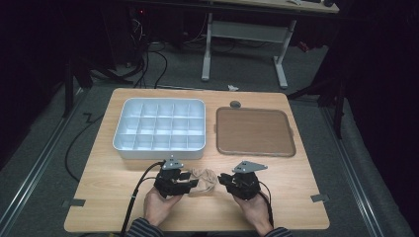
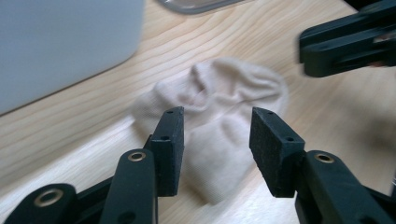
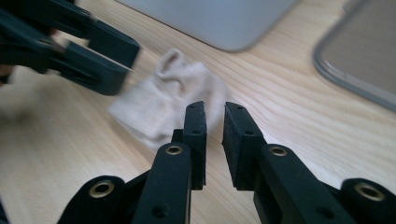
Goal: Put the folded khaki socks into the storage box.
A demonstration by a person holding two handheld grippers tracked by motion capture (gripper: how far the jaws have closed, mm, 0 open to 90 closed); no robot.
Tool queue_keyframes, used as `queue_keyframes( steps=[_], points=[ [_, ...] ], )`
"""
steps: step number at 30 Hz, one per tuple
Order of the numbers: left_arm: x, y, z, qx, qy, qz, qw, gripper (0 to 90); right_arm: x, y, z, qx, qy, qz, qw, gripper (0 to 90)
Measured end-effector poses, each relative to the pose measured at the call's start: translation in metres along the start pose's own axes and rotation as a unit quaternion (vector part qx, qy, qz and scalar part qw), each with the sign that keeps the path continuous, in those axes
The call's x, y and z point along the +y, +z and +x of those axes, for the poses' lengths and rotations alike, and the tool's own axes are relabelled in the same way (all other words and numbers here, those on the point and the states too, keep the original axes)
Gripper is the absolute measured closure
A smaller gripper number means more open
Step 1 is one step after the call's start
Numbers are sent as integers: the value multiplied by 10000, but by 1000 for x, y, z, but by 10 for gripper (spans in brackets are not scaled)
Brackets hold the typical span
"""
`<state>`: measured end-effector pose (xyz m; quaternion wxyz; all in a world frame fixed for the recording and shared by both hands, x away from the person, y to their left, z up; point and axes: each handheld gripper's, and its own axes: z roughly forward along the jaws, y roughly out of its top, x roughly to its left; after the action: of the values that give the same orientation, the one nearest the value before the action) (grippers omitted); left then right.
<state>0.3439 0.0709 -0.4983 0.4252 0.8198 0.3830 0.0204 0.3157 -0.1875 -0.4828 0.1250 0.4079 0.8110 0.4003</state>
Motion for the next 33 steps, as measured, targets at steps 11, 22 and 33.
queue_keyframes(
  steps=[11, 22, 33],
  points=[
    [-10, 14, 1, 117, 103, 246, 9996, 553, 14, 29, 20, 53, -310, 278, 9991, 855],
    [-15, 20, 1, 177, 15, 377, 9991, 559, -5, 38, 4, -37, -60, 524, 9986, 854],
    [-14, 18, 3, 155, -147, 340, 9992, 520, -9, 42, 1, -105, -64, 584, 9982, 821]
  ],
)
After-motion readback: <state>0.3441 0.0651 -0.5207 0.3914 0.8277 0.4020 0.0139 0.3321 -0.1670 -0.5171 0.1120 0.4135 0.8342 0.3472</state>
